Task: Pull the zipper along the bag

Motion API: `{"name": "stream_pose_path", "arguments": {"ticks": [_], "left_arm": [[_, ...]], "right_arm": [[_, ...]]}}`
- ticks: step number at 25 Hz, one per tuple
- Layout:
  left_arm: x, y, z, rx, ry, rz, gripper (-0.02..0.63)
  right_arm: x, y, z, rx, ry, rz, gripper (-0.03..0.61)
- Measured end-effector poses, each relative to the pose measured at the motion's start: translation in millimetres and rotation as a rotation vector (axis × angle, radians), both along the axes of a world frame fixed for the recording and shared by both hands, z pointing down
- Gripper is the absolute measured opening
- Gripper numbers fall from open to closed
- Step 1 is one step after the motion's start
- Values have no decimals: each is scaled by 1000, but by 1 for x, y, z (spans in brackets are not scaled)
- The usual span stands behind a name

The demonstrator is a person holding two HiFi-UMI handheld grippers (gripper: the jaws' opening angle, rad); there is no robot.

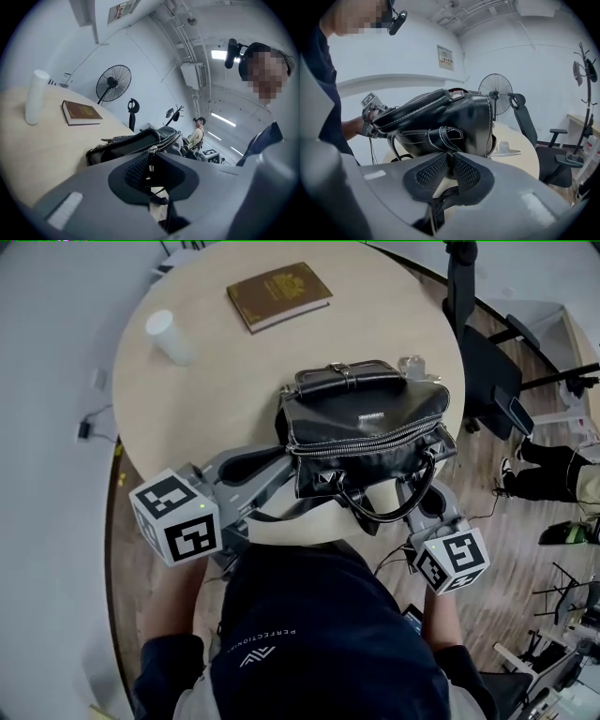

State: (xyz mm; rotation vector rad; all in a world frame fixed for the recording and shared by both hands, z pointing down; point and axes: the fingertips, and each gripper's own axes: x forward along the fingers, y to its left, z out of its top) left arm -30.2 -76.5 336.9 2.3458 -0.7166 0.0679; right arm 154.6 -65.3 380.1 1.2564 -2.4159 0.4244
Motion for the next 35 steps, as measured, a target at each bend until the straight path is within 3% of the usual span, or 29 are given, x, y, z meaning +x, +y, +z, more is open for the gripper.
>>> {"name": "stream_pose_path", "arguments": {"ticks": [8,20,22,23,24,25,26,28,30,35], "left_arm": [[-6,-3,-3,51,-73,-31,54],[-3,5,-18,169,-204,-24,54],[-7,6,-30,173,-111,-36,54],[-11,7,-47,182,-4,-43,52],[-15,9,-69,198,115,-48,11],[-19,11,-90,223,191,-50,11],[-22,12,-103,257,190,-49,11],[-22,15,-103,321,33,-44,12],[-20,18,-87,322,-76,-35,14],[-21,16,-44,231,-59,-61,14]], "right_arm": [[-13,-13,3,-9,-5,-122,40],[-23,-15,-2,1,-30,-193,38],[-25,-17,-2,-2,-44,-203,37],[-27,-17,-4,-1,-50,-213,34],[-29,-16,-5,0,-56,-225,35],[-31,-16,-7,3,-60,-236,35],[-32,-16,-8,8,-63,-242,31],[-33,-17,-10,15,-65,-248,20],[-32,-17,-11,14,-65,-256,21],[-32,-18,-10,13,-61,-257,25]]}}
